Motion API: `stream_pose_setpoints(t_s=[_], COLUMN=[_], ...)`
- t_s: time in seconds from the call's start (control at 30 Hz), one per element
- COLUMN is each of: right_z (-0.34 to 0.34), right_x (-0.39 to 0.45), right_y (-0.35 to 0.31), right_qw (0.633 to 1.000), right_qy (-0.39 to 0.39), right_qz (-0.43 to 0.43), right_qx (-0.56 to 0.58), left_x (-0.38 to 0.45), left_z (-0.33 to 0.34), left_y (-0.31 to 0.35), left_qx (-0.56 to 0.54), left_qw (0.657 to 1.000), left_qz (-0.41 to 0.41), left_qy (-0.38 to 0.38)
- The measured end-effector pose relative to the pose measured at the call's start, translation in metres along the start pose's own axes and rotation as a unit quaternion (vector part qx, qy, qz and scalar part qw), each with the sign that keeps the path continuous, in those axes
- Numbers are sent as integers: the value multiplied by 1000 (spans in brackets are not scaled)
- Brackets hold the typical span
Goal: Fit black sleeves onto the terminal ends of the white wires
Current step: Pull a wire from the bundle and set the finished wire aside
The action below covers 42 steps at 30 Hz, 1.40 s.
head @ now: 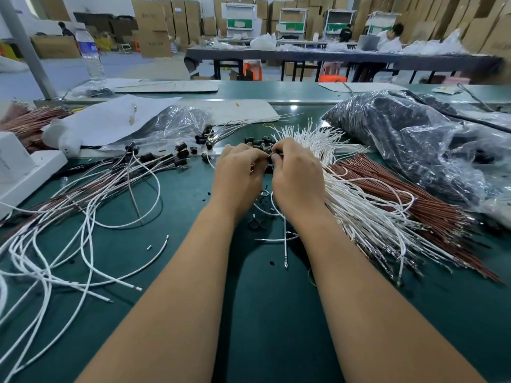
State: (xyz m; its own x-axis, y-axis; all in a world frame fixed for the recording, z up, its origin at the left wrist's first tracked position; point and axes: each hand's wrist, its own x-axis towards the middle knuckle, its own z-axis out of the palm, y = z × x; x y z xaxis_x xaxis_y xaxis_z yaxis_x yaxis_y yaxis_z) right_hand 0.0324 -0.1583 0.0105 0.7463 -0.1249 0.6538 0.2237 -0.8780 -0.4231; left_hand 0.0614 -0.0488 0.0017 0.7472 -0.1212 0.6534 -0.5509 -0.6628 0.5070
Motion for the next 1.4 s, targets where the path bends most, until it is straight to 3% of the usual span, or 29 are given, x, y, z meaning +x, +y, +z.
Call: stream_pose_setpoints(t_s=[0.23,0.43,0.53,0.63,0.7,0.77,0.93,1.07,1.13,1.27,1.4], right_z=[2,5,5,5,3,2,0,1,2,3,2], right_x=[-2,-2,-1,-1,-2,-2,-5,-4,-4,-3,-3], right_y=[1,3,6,2,0,2,2,3,3,-1,-1], right_qw=[998,992,994,997,997,994,987,991,996,994,992], right_qy=[8,-32,-35,-36,-33,-27,0,-16,-39,-83,-87], right_qz=[5,7,12,-9,-8,7,60,55,47,53,58], right_qx=[-57,-122,-106,-75,-73,-106,-147,-118,-72,37,67], left_x=[3,0,-2,-1,0,-1,2,-1,-1,0,-1], left_z=[-19,-26,-22,-11,0,5,-12,-18,-13,-1,-4], left_y=[-23,-31,-27,-10,0,4,-16,-27,-22,-3,-8], left_qx=[117,214,206,156,122,87,116,163,154,4,-82], left_qw=[975,940,954,987,991,994,988,971,979,1000,994], left_qz=[-131,-246,-200,-37,26,9,-89,-173,-135,-5,-68], left_qy=[136,101,81,14,-41,-60,40,-2,-14,-23,-34])
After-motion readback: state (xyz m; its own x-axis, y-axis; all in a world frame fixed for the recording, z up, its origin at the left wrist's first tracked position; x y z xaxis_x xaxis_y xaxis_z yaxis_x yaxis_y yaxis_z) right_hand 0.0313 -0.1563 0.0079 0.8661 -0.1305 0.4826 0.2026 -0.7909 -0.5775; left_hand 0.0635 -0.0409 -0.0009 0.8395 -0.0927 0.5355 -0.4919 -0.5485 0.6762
